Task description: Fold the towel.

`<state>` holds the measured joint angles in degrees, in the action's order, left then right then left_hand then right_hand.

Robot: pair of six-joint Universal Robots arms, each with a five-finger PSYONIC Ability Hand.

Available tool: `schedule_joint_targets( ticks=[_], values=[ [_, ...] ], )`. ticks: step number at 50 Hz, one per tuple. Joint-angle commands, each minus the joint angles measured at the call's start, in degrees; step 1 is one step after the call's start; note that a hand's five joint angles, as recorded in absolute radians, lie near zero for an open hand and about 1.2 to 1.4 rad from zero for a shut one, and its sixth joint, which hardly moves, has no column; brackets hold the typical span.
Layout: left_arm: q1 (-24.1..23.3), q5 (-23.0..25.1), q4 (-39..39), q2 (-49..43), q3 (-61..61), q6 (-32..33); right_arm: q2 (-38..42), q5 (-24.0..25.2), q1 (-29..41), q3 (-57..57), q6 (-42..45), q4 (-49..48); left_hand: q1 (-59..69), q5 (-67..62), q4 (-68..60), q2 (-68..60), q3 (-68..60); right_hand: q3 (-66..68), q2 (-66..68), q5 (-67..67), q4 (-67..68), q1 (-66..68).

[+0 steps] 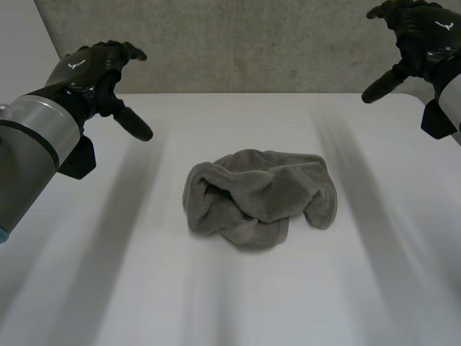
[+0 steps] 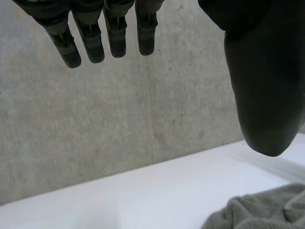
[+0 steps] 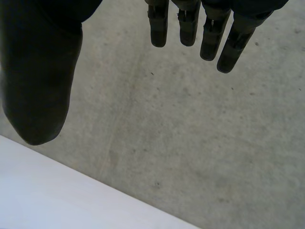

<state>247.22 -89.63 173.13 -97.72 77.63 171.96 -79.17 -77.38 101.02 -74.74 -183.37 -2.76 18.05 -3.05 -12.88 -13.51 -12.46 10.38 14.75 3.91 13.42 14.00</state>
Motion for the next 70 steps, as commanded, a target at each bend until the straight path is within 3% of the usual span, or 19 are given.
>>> schedule_joint_targets(
  ticks=[1,9,42,47,49,50,52,57,59,62,64,70],
  values=[
    [0.28,-0.28,-2.28,-0.63,-1.69,-0.05,-0.45,-0.76,-0.39,0.91,0.03,3.90,-8.05,3.05,2.88,3.51,2.46,-0.38,-4.75,-3.91,-3.42,-4.00],
    [0.28,-2.04,-2.19,-0.37,-1.78,0.04,-1.33,-0.32,-0.04,0.56,0.03,4.08,-8.05,3.05,2.88,3.51,2.46,-0.38,-4.75,-3.91,-3.42,-4.00],
    [0.28,-1.77,-1.84,-0.72,-0.81,0.04,-1.25,0.56,0.14,0.21,-0.24,3.90,-8.05,3.05,2.88,3.51,2.46,-0.38,-4.75,-3.91,-3.42,-4.00],
    [0.19,-1.42,-1.75,-1.51,-0.64,0.48,-0.46,5.31,0.49,0.73,-0.24,4.25,-8.05,3.05,2.88,3.51,2.46,-0.38,-4.75,-3.91,-3.42,-4.00],
    [0.19,-1.33,-1.75,-2.48,-0.72,0.57,2.60,11.60,0.49,0.73,-0.32,4.25,-8.05,3.05,2.88,3.51,2.46,-0.38,-4.75,-3.91,-3.42,-4.00],
    [0.19,-1.16,-1.66,-3.96,-0.90,0.74,2.62,11.63,0.49,0.73,-0.32,4.25,-8.01,3.00,2.88,3.47,2.46,-0.38,-4.75,-3.91,-3.42,-4.00],
    [0.02,-0.90,-1.49,-5.89,-1.25,0.83,6.82,17.32,0.67,1.17,-0.50,5.21,-7.84,2.84,2.88,3.30,2.46,-0.38,-4.75,-3.91,-3.42,-4.00],
    [0.28,3.15,-0.87,-11.00,-1.78,1.19,14.63,20.25,1.98,2.84,-0.41,5.66,-7.50,2.50,2.88,2.96,2.46,-0.38,-4.75,-3.91,-3.42,-4.00],
    [0.45,8.31,-1.22,-15.12,-3.09,1.88,17.53,20.25,2.68,3.54,-0.15,5.49,-7.50,2.50,2.88,2.96,2.46,-0.38,-4.75,-3.91,-3.42,-4.00],
    [0.54,11.06,-1.31,-17.42,-3.62,2.50,23.33,20.34,4.00,5.38,0.03,5.48,-7.50,2.50,2.88,2.96,2.46,-0.38,-4.75,-3.91,-3.42,-4.00],
    [0.72,15.70,-2.18,-21.44,-4.50,4.34,26.35,20.51,4.45,6.27,0.03,5.57,-7.67,2.66,2.88,3.13,2.46,-0.38,-4.75,-3.91,-3.42,-4.00],
    [0.81,18.09,-2.54,-27.34,-4.85,8.21,34.88,21.04,4.89,7.77,0.82,4.34,-7.84,2.83,2.88,3.30,2.46,-0.38,-4.75,-3.91,-3.42,-4.00]
  ],
)
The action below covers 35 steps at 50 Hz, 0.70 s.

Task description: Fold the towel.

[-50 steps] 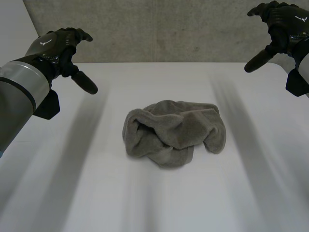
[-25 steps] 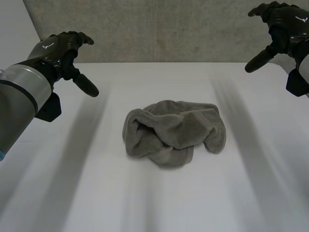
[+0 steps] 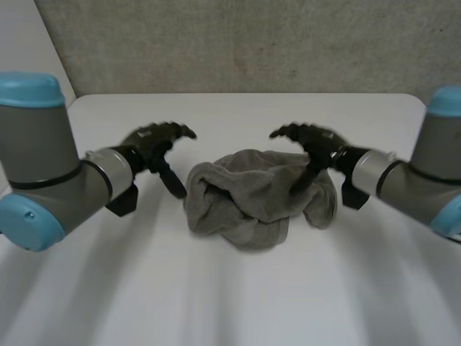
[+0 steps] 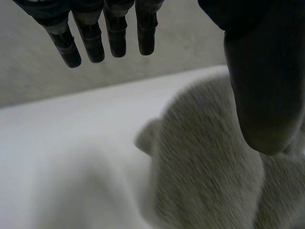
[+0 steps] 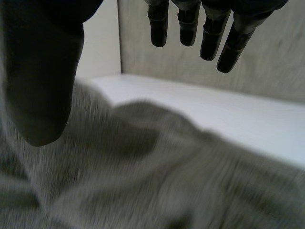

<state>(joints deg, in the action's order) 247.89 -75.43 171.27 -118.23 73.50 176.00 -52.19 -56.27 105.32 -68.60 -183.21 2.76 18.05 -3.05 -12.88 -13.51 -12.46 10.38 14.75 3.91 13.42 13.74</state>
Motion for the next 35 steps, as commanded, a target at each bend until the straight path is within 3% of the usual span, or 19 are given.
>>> schedule_joint_targets(
  ticks=[1,4,6,7,8,9,10,11,12,13,22,26,31,33,35],
  values=[
    [0.14,3.89,-0.68,-6.84,-0.72,4.18,9.45,-0.06,0.85,2.41,0.66,-2.05,-7.84,2.84,2.88,3.30,2.46,-0.38,-4.75,-3.91,-3.42,-3.74],
    [0.14,3.89,-0.85,-9.48,-0.99,4.44,12.18,0.29,2.77,3.30,0.66,-3.19,-7.17,2.17,2.88,2.63,2.46,-0.38,-0.31,0.52,-3.42,0.69],
    [0.14,3.97,-0.94,-10.36,-1.07,4.18,12.89,0.29,3.74,3.39,0.75,-3.37,-0.27,-4.73,2.88,-4.27,2.46,-0.38,4.54,5.37,-3.42,5.54],
    [0.05,4.06,-1.29,-10.88,-1.25,3.74,12.90,0.29,4.27,3.30,0.83,-3.46,15.55,-20.55,2.88,-20.09,2.46,-0.38,14.58,15.41,-3.42,15.58],
    [0.05,3.89,-1.82,-10.88,-1.25,3.39,12.90,0.29,4.28,3.30,0.83,-3.46,34.03,-39.03,2.88,-38.57,2.46,-0.38,14.68,15.51,-3.42,15.68],
    [0.05,3.89,-1.82,-10.88,-1.25,3.39,12.29,0.29,4.45,3.04,0.92,-3.90,34.21,-39.21,2.88,-38.75,2.46,-0.38,32.67,33.50,-3.42,33.67],
    [0.14,3.89,-2.34,-10.62,-1.25,2.52,11.41,0.29,4.28,2.60,0.92,-4.60,46.87,-51.87,2.88,-51.41,2.46,-0.38,51.67,52.50,-3.42,52.67],
    [0.14,3.89,-2.87,-10.01,-1.34,1.20,11.40,0.29,4.28,2.60,0.92,-4.60,54.49,-59.49,2.88,-59.03,2.46,-0.38,51.86,52.69,-3.42,52.86],
    [0.14,3.89,-2.88,-10.01,-1.34,1.19,9.14,0.29,4.10,1.99,0.92,-5.56,54.57,-59.57,2.88,-59.11,2.46,-0.38,65.12,65.95,-3.42,66.12],
    [0.23,3.97,-3.05,-8.87,-1.51,-0.29,5.99,0.29,3.93,1.20,0.92,-6.53,61.87,-66.87,2.88,-66.41,2.46,-0.38,65.25,66.08,-3.42,66.26],
    [-0.38,5.64,-4.71,6.49,-0.81,-8.21,-11.62,0.90,3.40,-2.15,1.01,-6.89,61.95,-66.95,2.88,-66.49,2.46,-0.38,65.25,66.09,-3.42,66.26],
    [-0.30,7.14,-6.22,13.20,-0.63,-7.69,-20.56,5.28,3.14,-2.33,1.27,-4.79,61.95,-66.95,2.88,-66.49,2.46,-0.38,65.25,66.09,-3.42,66.26],
    [0.32,6.43,-2.61,16.80,-3.36,-3.56,-21.48,9.60,-0.55,2.39,5.73,-6.52,61.95,-66.95,2.88,-66.49,2.46,-0.38,65.25,66.09,-3.42,66.26],
    [0.75,2.59,4.47,14.27,-8.95,2.74,-20.15,9.34,-0.65,5.50,8.92,-8.56,61.95,-66.95,2.88,-66.49,2.46,-0.38,65.25,66.09,-3.42,66.26],
    [1.02,-0.22,7.38,12.77,-11.16,5.38,-16.82,5.33,-0.03,10.40,16.27,-13.98,61.95,-66.95,2.88,-66.49,2.46,-0.38,65.25,66.09,-3.42,66.26]
  ],
)
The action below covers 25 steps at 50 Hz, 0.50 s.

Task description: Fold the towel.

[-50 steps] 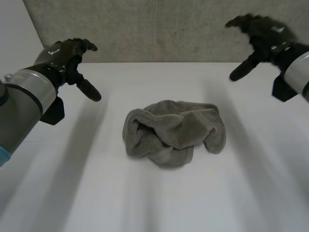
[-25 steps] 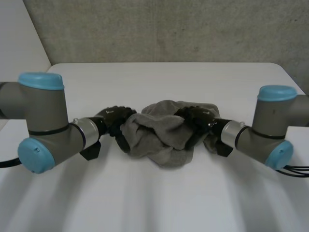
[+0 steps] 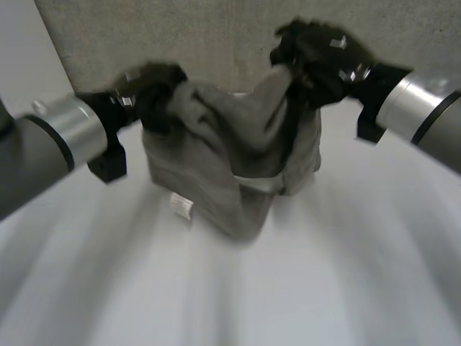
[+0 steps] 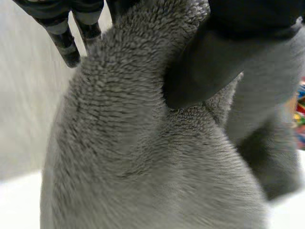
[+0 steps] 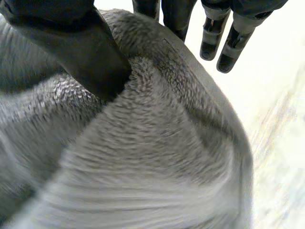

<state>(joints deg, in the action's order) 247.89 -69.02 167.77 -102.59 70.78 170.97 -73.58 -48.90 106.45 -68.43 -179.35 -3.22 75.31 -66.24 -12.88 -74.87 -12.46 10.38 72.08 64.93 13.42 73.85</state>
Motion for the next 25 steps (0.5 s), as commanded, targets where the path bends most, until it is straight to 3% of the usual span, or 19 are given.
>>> schedule_joint_targets(
  ticks=[1,2,3,4,5,7,10,12,13,15,21,23,25],
  values=[
    [1.45,-10.13,14.48,-4.18,-10.29,13.13,4.59,-2.08,-1.16,10.24,12.45,-8.03,4.69,-3.76,2.88,-5.13,2.46,-0.38,7.92,5.07,-3.42,6.15],
    [1.45,-10.17,14.52,-4.19,-10.31,13.16,5.11,-6.52,-0.89,11.29,15.67,-11.85,4.69,-3.76,2.88,-5.13,2.46,-0.38,7.92,5.07,-3.42,6.15],
    [1.63,-13.30,17.91,-4.54,-11.52,15.08,5.12,-6.56,-0.89,11.30,15.70,-11.89,4.69,-3.76,2.88,-5.13,2.46,-0.38,7.92,5.07,-3.42,6.15],
    [1.63,-13.33,17.95,-4.55,-11.54,15.09,4.77,-10.30,-0.81,11.21,18.22,-16.07,4.69,-3.76,2.88,-5.13,2.46,-0.38,7.92,5.07,-3.42,6.15],
    [1.28,-15.68,20.73,-4.20,-11.62,16.23,4.76,-10.34,-0.80,11.21,18.25,-16.11,4.69,-3.76,2.88,-5.13,2.46,-0.38,7.92,5.07,-3.42,6.15],
    [0.40,-15.62,22.60,-3.67,-10.48,16.33,3.62,-12.98,-0.89,10.07,19.39,-19.71,4.69,-3.76,2.88,-5.13,2.46,-0.38,7.92,5.07,-3.42,6.15],
    [-0.83,-13.16,23.39,-1.03,-4.95,16.33,-1.04,-9.02,-1.68,5.15,17.55,-19.63,4.69,-3.76,2.88,-5.13,2.46,-0.38,7.92,5.07,-3.42,6.15],
    [-0.74,-10.27,24.10,3.78,2.49,16.33,-3.84,-1.33,-2.03,0.77,16.32,-15.86,4.69,-3.76,2.88,-5.13,2.46,-0.38,7.92,5.07,-3.42,6.15],
    [-0.74,-10.26,24.10,3.80,2.52,16.33,-3.85,-1.29,-2.03,0.75,16.32,-15.85,4.69,-3.76,2.88,-5.13,2.46,-0.38,7.92,5.07,-3.42,6.15],
    [-0.74,-8.16,24.71,5.38,8.82,16.33,-3.85,4.92,-2.47,-4.58,16.75,-13.66,4.69,-3.76,2.88,-5.13,2.46,-0.38,7.92,5.07,-3.42,6.15],
    [-0.83,-7.45,23.83,3.72,16.15,16.41,-3.06,7.59,-4.32,-13.31,23.17,-13.39,4.69,-3.76,2.88,-5.13,2.46,-0.38,-3.46,-6.31,-3.42,-5.23],
    [-1.53,-7.45,23.05,1.79,21.13,16.59,-2.71,7.50,-5.28,-18.47,30.69,-12.08,4.69,-3.76,2.88,-5.13,2.46,-0.38,-20.36,-23.22,-3.42,-22.13],
    [-1.45,-7.45,22.35,1.09,23.42,16.76,-2.53,7.42,-5.29,-20.41,34.04,-10.68,4.69,-3.76,2.88,-5.13,2.46,-0.38,-21.44,-24.30,-3.42,-23.22]
  ],
)
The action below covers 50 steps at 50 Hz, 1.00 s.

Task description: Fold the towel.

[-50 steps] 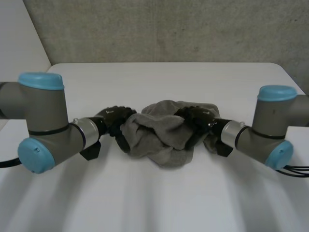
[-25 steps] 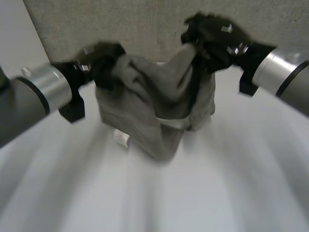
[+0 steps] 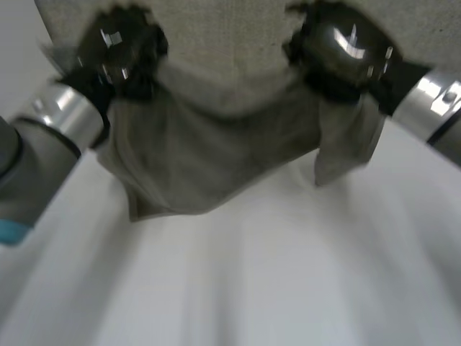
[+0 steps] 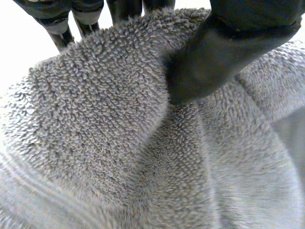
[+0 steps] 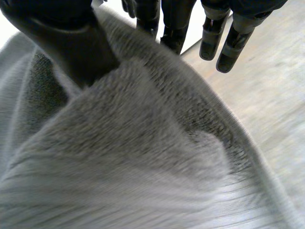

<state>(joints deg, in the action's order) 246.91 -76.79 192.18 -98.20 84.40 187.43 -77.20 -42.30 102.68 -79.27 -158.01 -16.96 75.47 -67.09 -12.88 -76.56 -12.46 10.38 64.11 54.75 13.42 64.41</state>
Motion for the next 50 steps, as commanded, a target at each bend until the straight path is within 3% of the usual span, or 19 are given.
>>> schedule_joint_targets(
  ticks=[1,4,6,12,13,21,23,38,41,47,50],
  values=[
    [-0.38,0.33,-3.11,-4.01,11.65,0.39,1.18,0.64,-1.61,-11.07,15.16,4.90,4.53,-2.91,2.88,-3.44,2.46,-0.38,-14.15,-14.79,-3.42,-14.45],
    [-0.20,0.24,-3.91,-4.81,13.25,0.39,2.31,-0.58,-2.31,-12.39,18.86,9.64,2.19,-0.58,2.88,-1.11,2.46,-0.38,-16.67,-17.31,-3.42,-16.97],
    [0.23,-0.02,-5.66,-7.17,15.00,0.39,3.54,-1.90,-3.09,-12.66,19.83,11.76,-12.87,14.48,2.88,13.95,2.46,-0.38,-16.68,-17.32,-3.42,-16.98],
    [1.03,-0.38,-9.36,-9.82,15.97,0.48,7.59,-6.65,-4.51,-13.28,21.60,16.78,-29.43,31.05,2.88,30.51,2.46,-0.38,-19.02,-19.66,-3.42,-19.32],
    [1.29,-0.46,-10.41,-10.51,15.97,0.48,7.59,-6.66,-4.51,-13.28,21.60,16.79,-38.42,40.04,2.88,39.51,2.46,-0.38,-19.04,-19.67,-3.42,-19.34],
    [1.38,-1.07,-11.03,-11.57,15.80,0.48,8.56,-7.71,-4.24,-15.74,19.23,17.32,-65.41,67.03,2.88,66.50,2.46,-0.38,-46.79,-47.43,-3.42,-47.09],
    [1.29,-1.43,-11.03,-11.40,15.62,0.48,8.56,-7.89,-4.33,-16.09,16.60,17.49,-65.43,67.05,2.88,66.51,2.46,-0.38,-53.49,-54.13,-3.42,-53.80],
    [2.87,-1.78,-14.28,-10.08,13.86,0.83,8.82,-7.97,-3.28,-9.43,6.41,17.40,-65.43,67.05,2.88,66.51,2.46,-0.38,-53.86,-54.50,-3.42,-54.16],
    [3.14,-1.87,-15.51,-10.08,14.04,3.27,16.09,-7.89,-2.66,0.13,0.44,20.46,-65.43,67.05,2.88,66.51,2.46,-0.38,-51.51,-52.14,-3.42,-51.81],
    [3.31,-2.05,-18.06,-8.50,15.01,8.04,24.03,-8.68,-2.93,11.95,-1.69,28.57,-65.43,67.05,2.88,66.51,2.46,-0.38,-48.30,-48.94,-3.42,-48.61],
    [3.40,-2.05,-18.33,-6.56,15.88,8.12,28.25,-12.02,-3.19,18.10,-1.69,30.68,-65.43,67.05,2.88,66.51,2.46,-0.38,-46.62,-47.26,-3.42,-46.92]
  ],
)
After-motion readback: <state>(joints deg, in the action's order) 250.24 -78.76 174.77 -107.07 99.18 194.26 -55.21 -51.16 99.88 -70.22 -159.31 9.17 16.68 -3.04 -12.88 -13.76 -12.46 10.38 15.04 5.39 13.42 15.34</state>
